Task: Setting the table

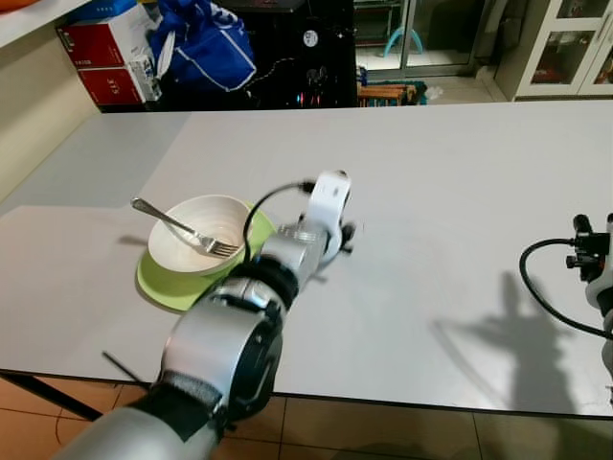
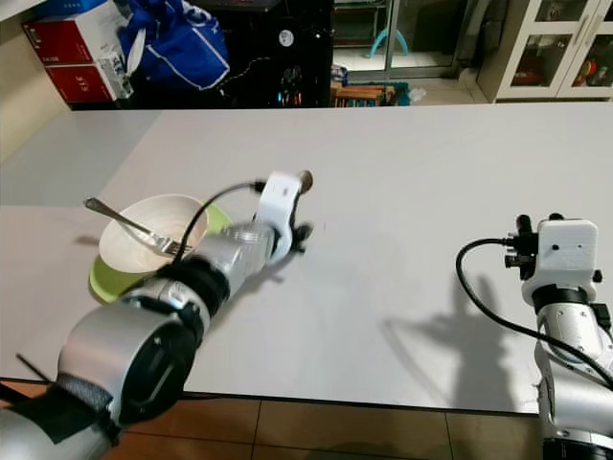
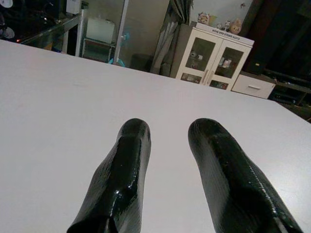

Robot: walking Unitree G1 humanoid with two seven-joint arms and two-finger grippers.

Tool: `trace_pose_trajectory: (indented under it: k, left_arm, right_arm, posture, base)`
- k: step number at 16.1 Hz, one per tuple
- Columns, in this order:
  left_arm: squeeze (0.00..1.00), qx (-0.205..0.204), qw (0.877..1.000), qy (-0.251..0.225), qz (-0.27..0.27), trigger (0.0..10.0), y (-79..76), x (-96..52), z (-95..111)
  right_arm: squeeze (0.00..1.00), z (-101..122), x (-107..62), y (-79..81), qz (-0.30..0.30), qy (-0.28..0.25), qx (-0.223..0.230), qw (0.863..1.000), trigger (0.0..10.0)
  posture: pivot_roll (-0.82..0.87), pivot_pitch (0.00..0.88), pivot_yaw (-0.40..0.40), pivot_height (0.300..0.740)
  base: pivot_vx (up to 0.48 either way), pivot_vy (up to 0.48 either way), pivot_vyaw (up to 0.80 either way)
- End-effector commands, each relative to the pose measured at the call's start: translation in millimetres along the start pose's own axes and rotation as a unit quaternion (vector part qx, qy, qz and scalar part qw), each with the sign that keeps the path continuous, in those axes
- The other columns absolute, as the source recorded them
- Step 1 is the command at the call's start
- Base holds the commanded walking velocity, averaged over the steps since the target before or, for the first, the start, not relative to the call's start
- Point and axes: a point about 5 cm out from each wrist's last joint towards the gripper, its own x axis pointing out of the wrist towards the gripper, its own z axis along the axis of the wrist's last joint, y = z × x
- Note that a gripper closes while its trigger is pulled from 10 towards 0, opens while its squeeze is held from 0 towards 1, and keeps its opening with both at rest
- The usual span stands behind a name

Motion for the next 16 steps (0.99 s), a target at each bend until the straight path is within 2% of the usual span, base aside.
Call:
trace_pose_trajectory:
  k: [1, 2, 4, 5, 7, 9, 11, 15, 16]
  left_arm:
    - [0.0, -0.011, 1.0, -0.002, -0.02, 10.0, -11.3, 0.4, 7]
    - [0.0, -0.014, 0.999, 0.01, -0.049, 10.0, -23.7, 1.2, 6]
    - [0.0, -0.007, 0.997, 0.019, -0.068, 10.0, -31.9, 1.7, 3]
    - [0.0, 0.012, 0.997, 0.015, -0.071, 10.0, -32.9, 1.9, 3]
    - [0.0, 0.027, 0.999, -0.007, -0.046, 10.0, -20.9, 1.3, 7]
    - [0.0, 0.03, 0.999, -0.038, -0.003, 10.0, 0.4, -1.7, 15]
    - [0.0, 0.044, 0.998, -0.048, 0.016, 10.0, 10.5, -3.8, 20]
    - [0.0, 0.034, 0.998, -0.05, 0.028, 10.0, 18.7, -4.0, 12]
    - [0.0, 0.034, 0.998, -0.042, 0.037, 0.0, 22.0, -3.7, 6]
  right_arm:
    - [0.0, 3, -0.3, -0.2, 0.003, -0.003, 0.002, 1.0, 10.0]
    - [0.0, 3, 0.1, 0.0, 0.003, -0.002, 0.002, 1.0, 10.0]
    - [0.0, 3, 0.5, 0.5, 0.004, -0.002, 0.003, 1.0, 10.0]
    - [0.0, 3, 0.7, 1.2, 0.004, -0.001, 0.003, 1.0, 10.0]
    - [0.0, 3, 0.4, 1.9, 0.005, -0.002, 0.004, 1.0, 10.0]
    - [0.0, 2, -2.3, 1.0, 0.004, -0.001, 0.004, 1.0, 10.0]
    - [0.0, 0, -5.1, -0.2, 0.004, 0.003, 0.002, 1.0, 10.0]
    - [0.0, 1, -6.6, -4.2, 0.005, 0.003, -0.004, 1.0, 10.0]
    - [0.0, 1, -9.0, -5.7, 0.005, 0.005, -0.008, 1.0, 10.0]
  posture:
    - [-0.23, 0.0, 0.096, 0.74]
    - [-0.23, 0.0, 0.093, 0.74]
    - [-0.22, 0.0, 0.091, 0.74]
    - [-0.22, 0.0, 0.092, 0.74]
    - [-0.22, 0.0, 0.095, 0.74]
    - [-0.23, 0.0, 0.099, 0.74]
    - [-0.24, 0.0, 0.094, 0.74]
    - [-0.26, 0.0, 0.094, 0.74]
    - [-0.27, 0.0, 0.093, 0.74]
  base:
    - [0.0, 0.0, 0.0]
    - [0.0, 0.0, 0.0]
    - [0.0, 0.0, 0.0]
    - [0.0, 0.0, 0.0]
    - [0.0, 0.0, 0.0]
    - [0.0, 0.0, 0.0]
    - [0.0, 0.0, 0.0]
    - [0.0, 0.0, 0.0]
    - [0.0, 0.0, 0.0]
